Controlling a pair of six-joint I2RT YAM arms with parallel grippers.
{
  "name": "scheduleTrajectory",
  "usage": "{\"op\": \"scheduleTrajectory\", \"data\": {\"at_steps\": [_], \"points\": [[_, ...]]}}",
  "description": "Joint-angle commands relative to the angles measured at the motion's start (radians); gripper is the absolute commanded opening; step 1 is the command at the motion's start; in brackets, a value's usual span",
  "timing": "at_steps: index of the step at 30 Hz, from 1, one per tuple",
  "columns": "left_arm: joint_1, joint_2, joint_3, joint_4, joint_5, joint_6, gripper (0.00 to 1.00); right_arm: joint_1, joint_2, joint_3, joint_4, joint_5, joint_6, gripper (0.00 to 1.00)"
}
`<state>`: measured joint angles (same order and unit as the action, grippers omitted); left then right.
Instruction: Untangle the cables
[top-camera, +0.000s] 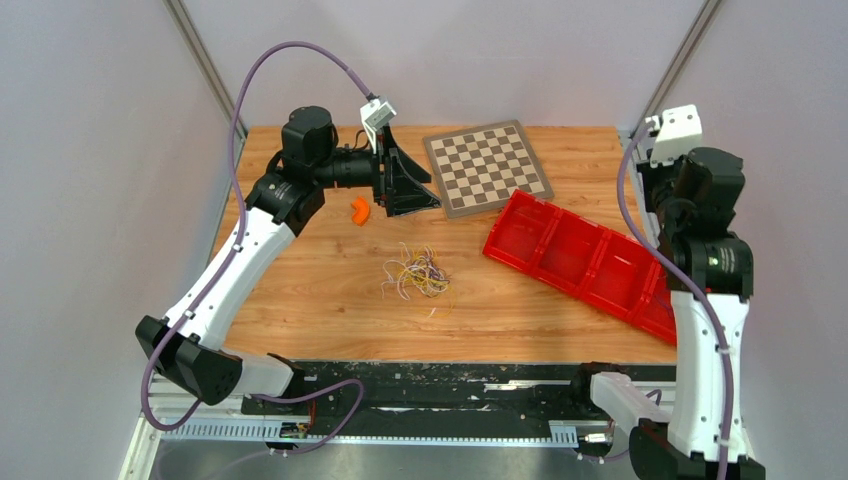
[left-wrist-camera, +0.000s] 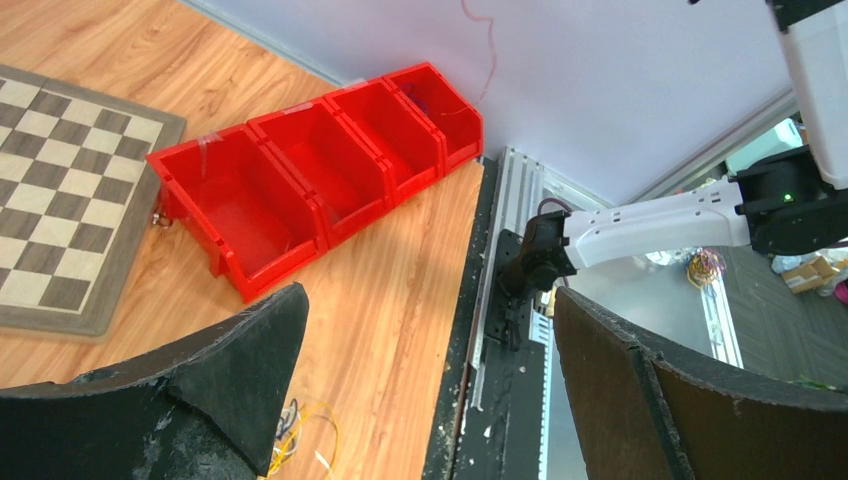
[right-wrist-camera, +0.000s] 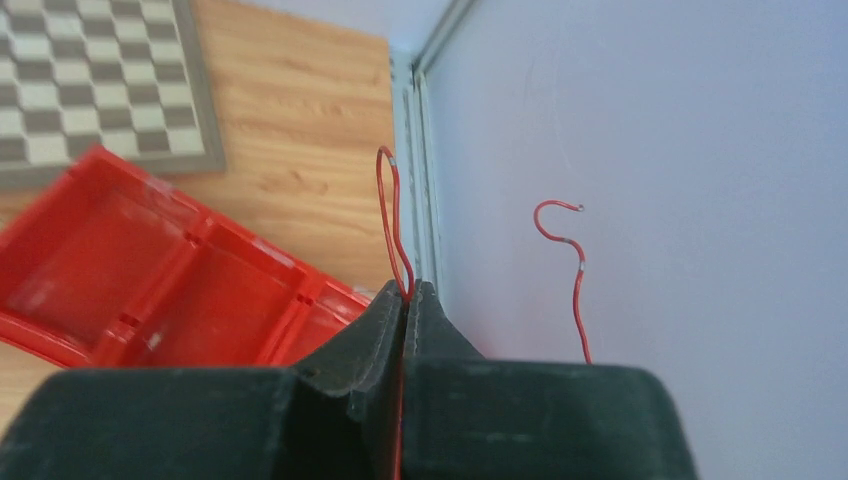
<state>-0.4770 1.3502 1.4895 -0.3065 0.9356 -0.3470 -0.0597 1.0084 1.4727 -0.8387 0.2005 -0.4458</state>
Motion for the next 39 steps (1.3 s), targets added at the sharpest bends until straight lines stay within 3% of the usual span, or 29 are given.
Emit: {"op": "scheduleTrajectory", "data": {"at_steps": [1,8,12,19,26,30,33,39], "points": [[0.000,-0.033,-0.005,0.005,-0.021,0.027,1.00,-0.042,-0.008,-0.080,-0.052,0.017,-0.066,0.00],[0.001,-0.022,0.012,-0.035,-0.047,0.072,1.00,-0.081,-0.004,-0.236,0.076,-0.162,-0.035,0.00],[0.003,-0.019,0.010,-0.042,-0.054,0.081,1.00,-0.147,-0.033,-0.341,0.165,-0.394,-0.039,0.00],[0.021,-0.039,-0.034,-0.048,-0.079,0.094,1.00,-0.293,-0.050,-0.481,0.179,-0.638,-0.089,0.00],[0.058,-0.058,-0.067,-0.048,-0.068,0.090,1.00,-0.460,0.135,-0.501,0.127,-0.853,-0.085,0.00],[0.074,-0.066,-0.081,-0.043,-0.066,0.082,1.00,-0.488,0.278,-0.469,0.068,-0.904,-0.101,0.00],[0.089,-0.072,-0.100,-0.037,-0.066,0.073,1.00,-0.493,0.369,-0.447,0.019,-0.859,-0.119,0.00],[0.119,-0.080,-0.124,-0.016,-0.051,0.041,1.00,-0.503,0.441,-0.483,-0.003,-0.818,-0.144,0.00]]}}
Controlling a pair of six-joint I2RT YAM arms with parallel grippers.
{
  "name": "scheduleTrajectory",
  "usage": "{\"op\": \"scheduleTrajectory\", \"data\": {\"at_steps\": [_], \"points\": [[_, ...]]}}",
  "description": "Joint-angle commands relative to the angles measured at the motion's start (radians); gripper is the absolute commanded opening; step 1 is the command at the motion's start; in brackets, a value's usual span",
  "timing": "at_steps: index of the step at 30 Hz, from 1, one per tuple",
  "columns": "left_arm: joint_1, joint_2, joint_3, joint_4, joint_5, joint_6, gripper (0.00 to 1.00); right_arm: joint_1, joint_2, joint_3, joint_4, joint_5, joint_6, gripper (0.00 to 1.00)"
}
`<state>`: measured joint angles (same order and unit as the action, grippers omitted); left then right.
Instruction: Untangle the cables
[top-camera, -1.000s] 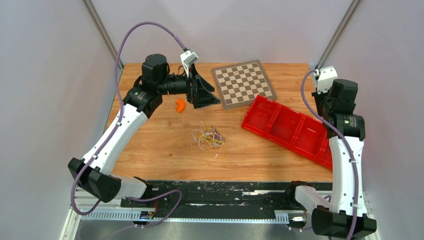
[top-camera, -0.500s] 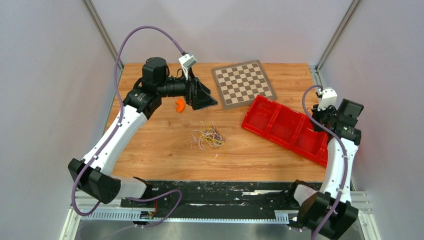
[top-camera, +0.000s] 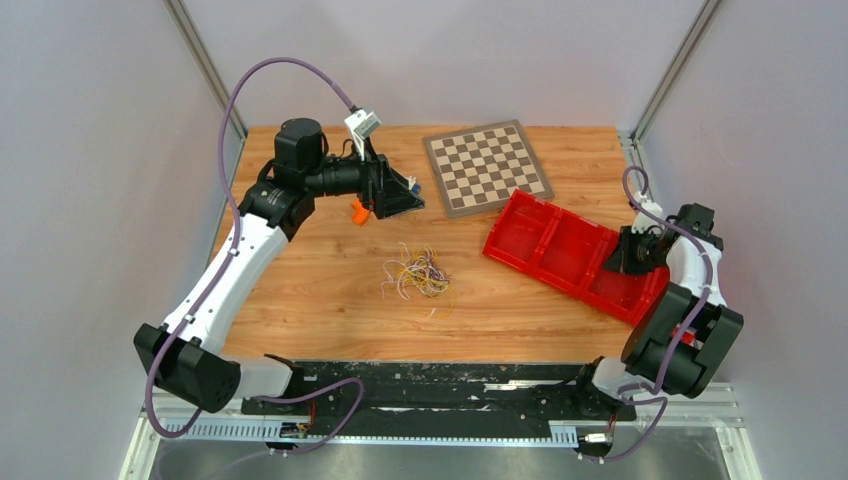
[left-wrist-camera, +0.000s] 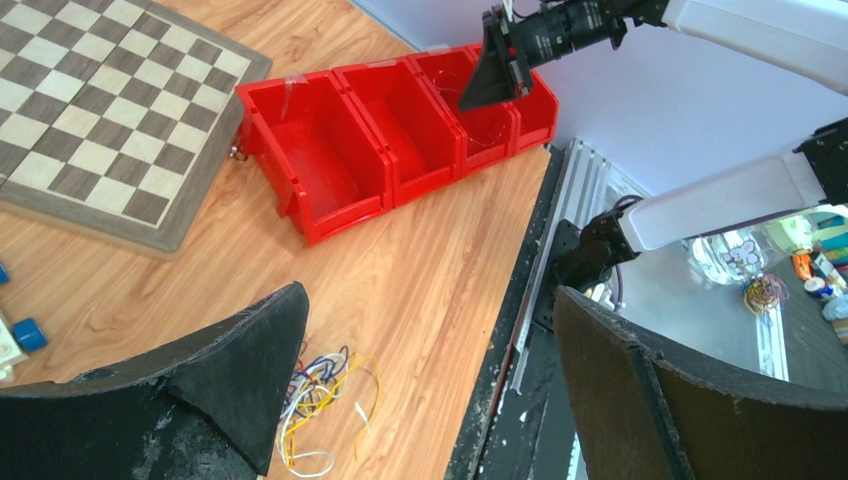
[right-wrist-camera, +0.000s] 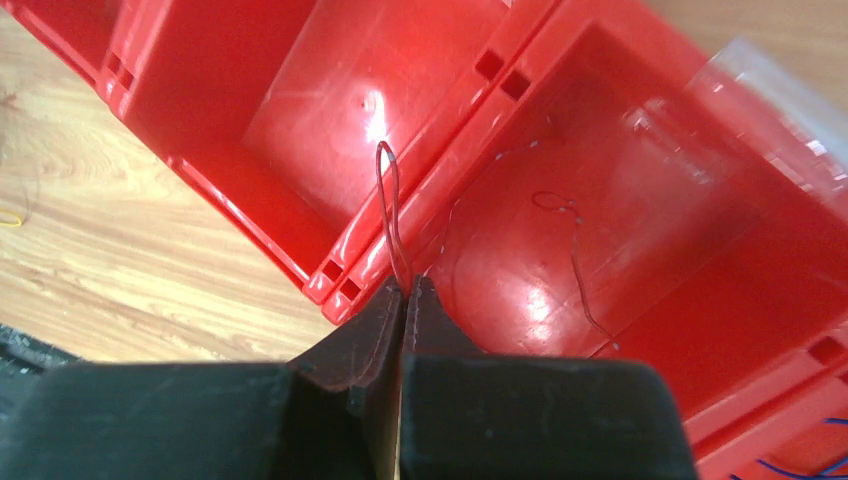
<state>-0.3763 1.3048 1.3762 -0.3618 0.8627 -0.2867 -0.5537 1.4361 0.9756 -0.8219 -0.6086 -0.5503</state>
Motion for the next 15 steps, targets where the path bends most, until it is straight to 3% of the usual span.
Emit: {"op": "scheduleTrajectory", "data": {"at_steps": [1,9,12,15], "points": [[0.020,-0.036,-0.013,0.040,0.024,-0.020,1.00,-0.009,0.026,0.016,-0.017,-0.004,-0.030,0.00],[0.032,-0.047,-0.023,0.033,0.024,-0.021,1.00,-0.009,0.098,0.058,0.018,0.143,0.057,0.00],[0.034,-0.047,-0.020,0.028,0.022,-0.015,1.00,-0.010,0.082,0.069,0.021,0.163,0.080,0.07],[0.034,-0.047,-0.019,0.027,0.019,-0.016,1.00,-0.011,0.065,0.084,0.008,0.163,0.085,0.27]]}}
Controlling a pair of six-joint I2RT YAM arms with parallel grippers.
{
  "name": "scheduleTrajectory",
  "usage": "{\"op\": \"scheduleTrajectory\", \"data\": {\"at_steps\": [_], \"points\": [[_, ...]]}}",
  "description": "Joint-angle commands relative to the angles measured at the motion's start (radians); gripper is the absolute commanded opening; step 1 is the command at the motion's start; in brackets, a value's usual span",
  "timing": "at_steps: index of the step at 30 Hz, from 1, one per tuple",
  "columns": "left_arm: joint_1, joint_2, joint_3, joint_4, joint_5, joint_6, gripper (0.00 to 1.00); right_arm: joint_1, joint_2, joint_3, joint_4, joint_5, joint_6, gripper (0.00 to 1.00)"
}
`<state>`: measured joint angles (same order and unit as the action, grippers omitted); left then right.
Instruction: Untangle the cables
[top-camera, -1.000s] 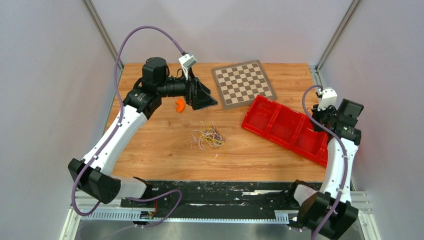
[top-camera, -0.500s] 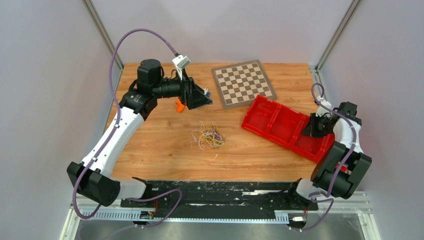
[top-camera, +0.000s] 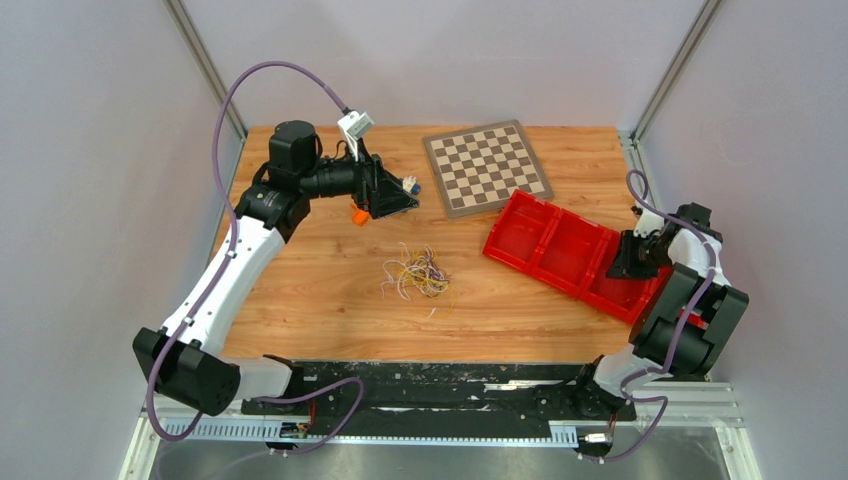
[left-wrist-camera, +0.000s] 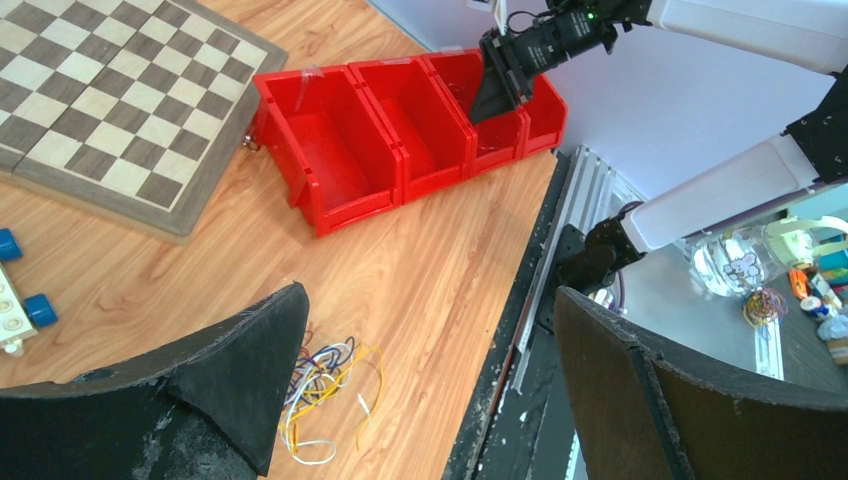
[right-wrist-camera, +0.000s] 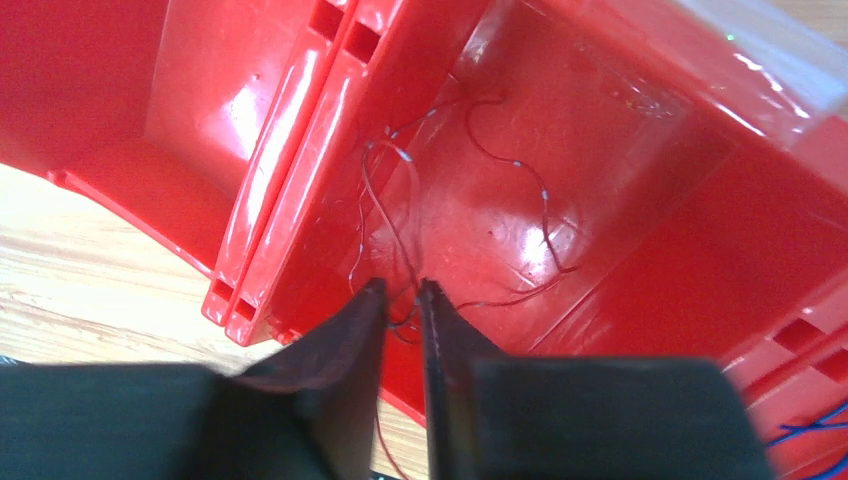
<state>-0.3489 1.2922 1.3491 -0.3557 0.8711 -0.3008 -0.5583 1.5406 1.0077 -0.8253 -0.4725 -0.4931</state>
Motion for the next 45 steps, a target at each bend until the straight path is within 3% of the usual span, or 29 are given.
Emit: {"op": "scheduleTrajectory", "data": {"at_steps": [1,10,13,16,20,23,27,29,31,37,42,45], "points": [[0.007,-0.035,0.008,0.022,0.011,-0.003,1.00,-0.005,-0.044,0.063,-0.002,0.024,0.027,0.36],[0.008,-0.055,-0.003,0.006,-0.005,0.006,1.00,-0.005,-0.090,0.172,-0.114,0.052,-0.009,0.48],[0.012,-0.064,-0.014,-0.020,-0.029,0.028,1.00,-0.005,-0.121,0.238,-0.186,0.021,-0.056,0.63],[0.035,-0.071,-0.039,-0.076,-0.029,0.051,1.00,0.013,-0.136,0.344,-0.332,-0.164,-0.121,0.79],[0.084,-0.087,-0.153,-0.139,0.000,0.078,1.00,0.194,-0.176,0.421,-0.392,-0.336,-0.080,0.94],[0.093,-0.105,-0.310,-0.088,0.067,0.057,1.00,0.455,-0.207,0.374,-0.247,-0.349,0.029,1.00],[0.094,-0.084,-0.452,0.065,0.101,0.017,0.95,0.731,-0.190,0.249,-0.004,-0.345,0.173,1.00],[0.094,-0.030,-0.465,0.079,0.106,0.040,0.82,0.824,-0.148,0.209,0.073,-0.351,0.200,1.00],[0.094,0.034,-0.464,0.078,0.108,0.065,0.71,0.893,-0.091,0.183,0.126,-0.355,0.203,0.98],[0.112,0.184,-0.497,0.168,0.092,0.025,0.50,1.018,0.140,0.179,0.279,-0.371,0.257,0.90],[0.177,0.248,-0.486,0.178,-0.020,-0.035,0.44,1.055,0.249,0.167,0.408,-0.319,0.341,0.89],[0.197,0.275,-0.502,0.185,-0.117,-0.082,0.53,1.079,0.279,0.159,0.427,-0.283,0.335,0.89]]}}
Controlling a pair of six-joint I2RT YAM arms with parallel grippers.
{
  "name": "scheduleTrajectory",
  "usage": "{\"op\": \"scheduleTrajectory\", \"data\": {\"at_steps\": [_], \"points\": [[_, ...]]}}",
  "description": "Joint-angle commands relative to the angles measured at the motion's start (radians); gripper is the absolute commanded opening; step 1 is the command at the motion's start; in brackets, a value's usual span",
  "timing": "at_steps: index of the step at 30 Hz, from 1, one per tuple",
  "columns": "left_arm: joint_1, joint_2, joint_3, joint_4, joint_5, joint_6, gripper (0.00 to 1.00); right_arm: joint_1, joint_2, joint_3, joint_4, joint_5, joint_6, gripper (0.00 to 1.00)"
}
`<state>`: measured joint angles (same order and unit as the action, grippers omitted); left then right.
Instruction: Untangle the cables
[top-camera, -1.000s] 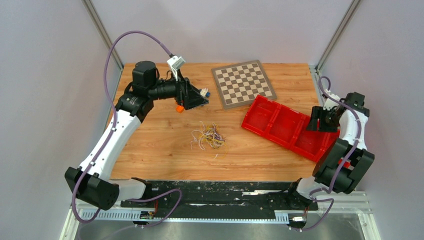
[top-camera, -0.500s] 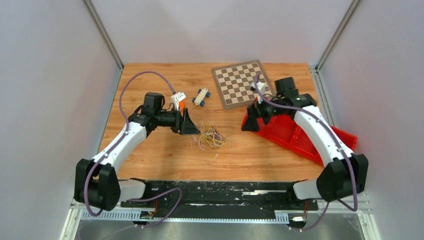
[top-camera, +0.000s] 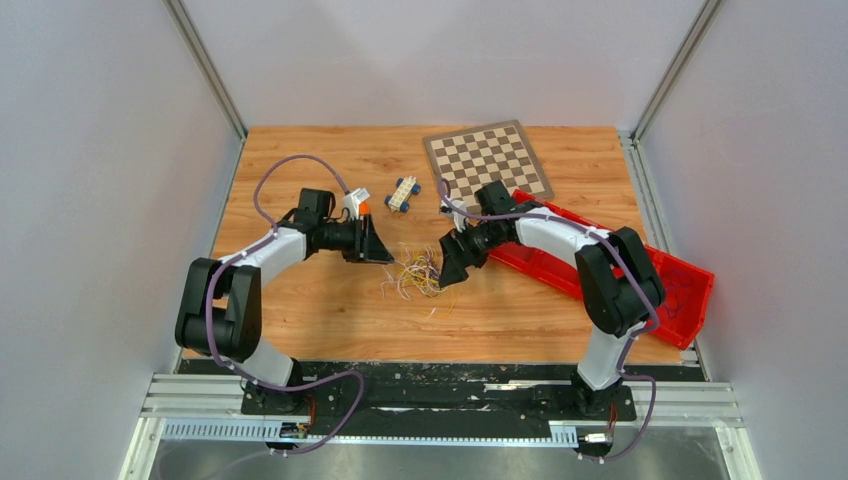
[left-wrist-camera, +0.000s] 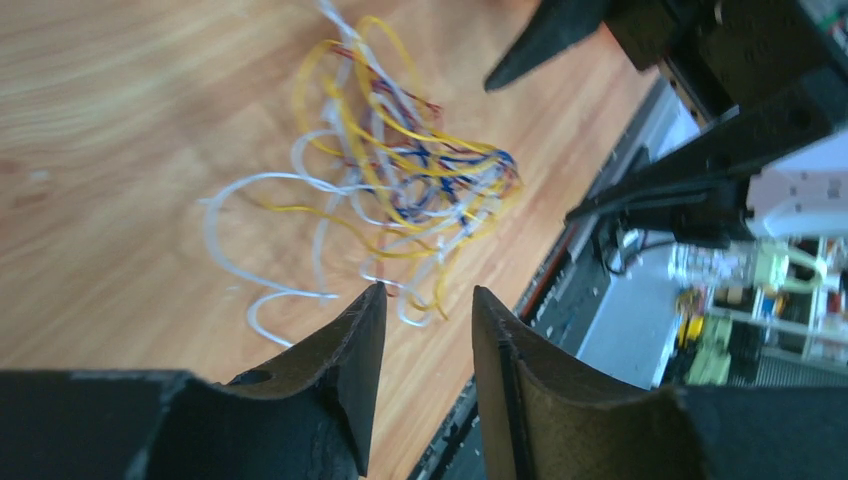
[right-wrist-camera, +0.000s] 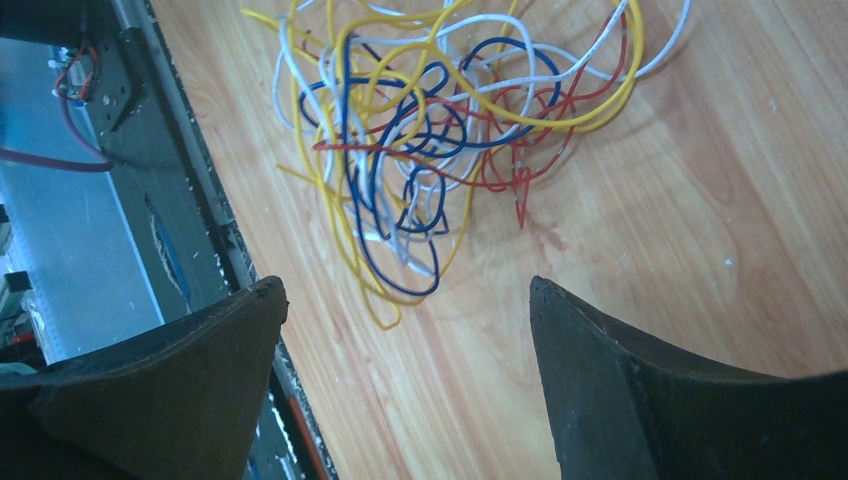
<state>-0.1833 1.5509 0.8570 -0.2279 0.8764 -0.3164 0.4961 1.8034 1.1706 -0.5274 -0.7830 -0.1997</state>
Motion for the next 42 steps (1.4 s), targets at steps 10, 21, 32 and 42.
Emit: {"op": "scheduleTrajectory", "data": {"at_steps": [10,21,32,42], "points": [[0.034,0.155,-0.051,0.159,-0.151,-0.240,0.63,0.059,0.047,-0.020,0.181,0.101,0.055,0.85],[0.024,0.246,0.013,0.284,0.009,-0.373,0.06,0.068,0.097,-0.035,0.231,0.215,0.049,0.50],[0.260,-0.281,0.226,0.027,0.023,-0.227,0.00,0.006,0.003,-0.166,0.150,0.270,-0.023,0.00],[0.533,-0.264,0.723,0.009,0.025,-0.252,0.00,-0.007,-0.023,-0.239,0.125,0.318,-0.095,0.00]]}}
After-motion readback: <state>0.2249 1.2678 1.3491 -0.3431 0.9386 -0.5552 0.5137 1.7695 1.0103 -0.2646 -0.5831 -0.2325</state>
